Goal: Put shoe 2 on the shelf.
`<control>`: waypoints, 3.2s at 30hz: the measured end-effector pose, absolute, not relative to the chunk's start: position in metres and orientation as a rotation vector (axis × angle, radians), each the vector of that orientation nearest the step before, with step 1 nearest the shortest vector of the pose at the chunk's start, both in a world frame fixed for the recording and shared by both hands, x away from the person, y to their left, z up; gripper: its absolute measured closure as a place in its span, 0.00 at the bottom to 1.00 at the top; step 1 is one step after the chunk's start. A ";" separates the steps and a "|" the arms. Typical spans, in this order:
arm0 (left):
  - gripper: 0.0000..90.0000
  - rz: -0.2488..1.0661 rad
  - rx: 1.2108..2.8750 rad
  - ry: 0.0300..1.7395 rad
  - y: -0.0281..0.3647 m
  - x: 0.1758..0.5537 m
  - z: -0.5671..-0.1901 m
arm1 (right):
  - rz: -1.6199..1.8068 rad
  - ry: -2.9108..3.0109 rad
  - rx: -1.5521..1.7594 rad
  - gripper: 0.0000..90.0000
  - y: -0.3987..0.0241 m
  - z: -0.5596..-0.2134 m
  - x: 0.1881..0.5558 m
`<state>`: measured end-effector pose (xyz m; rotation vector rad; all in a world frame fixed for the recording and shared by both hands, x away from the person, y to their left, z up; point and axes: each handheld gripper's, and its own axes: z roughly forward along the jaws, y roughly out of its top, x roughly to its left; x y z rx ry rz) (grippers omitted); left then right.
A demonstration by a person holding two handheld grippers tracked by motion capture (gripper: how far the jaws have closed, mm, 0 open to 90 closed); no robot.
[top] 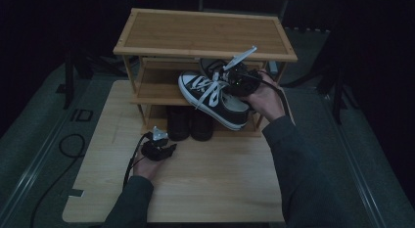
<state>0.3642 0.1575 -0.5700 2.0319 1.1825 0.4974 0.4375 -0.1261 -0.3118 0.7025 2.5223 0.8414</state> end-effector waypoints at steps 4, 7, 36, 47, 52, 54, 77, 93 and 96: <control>0.63 0.498 2.033 1.182 0.158 0.364 -0.570 | 0.839 2.486 0.753 0.95 -0.122 -0.315 0.435; 0.63 0.499 2.033 1.182 0.158 0.364 -0.570 | 0.820 2.471 0.762 0.95 -0.119 -0.316 0.434; 0.62 0.500 2.031 1.185 0.157 0.364 -0.570 | 0.748 2.353 0.934 0.78 -0.113 -0.322 0.428; 0.62 0.500 2.030 1.185 0.157 0.364 -0.570 | 0.819 2.428 0.866 0.69 -0.129 -0.317 0.432; 0.62 0.501 2.030 1.185 0.157 0.364 -0.570 | 0.874 2.432 0.859 0.67 -0.137 -0.317 0.429; 0.62 0.502 2.031 1.185 0.157 0.364 -0.570 | 0.899 2.439 0.841 0.67 -0.141 -0.317 0.429; 0.62 0.498 2.028 1.187 0.157 0.364 -0.570 | 0.995 2.452 0.794 0.65 -0.163 -0.308 0.423; 0.62 0.499 2.024 1.188 0.157 0.364 -0.570 | 1.081 2.415 0.666 0.77 -0.174 -0.308 0.412; 0.62 0.500 2.024 1.189 0.156 0.364 -0.570 | 1.103 2.412 0.648 0.78 -0.176 -0.306 0.411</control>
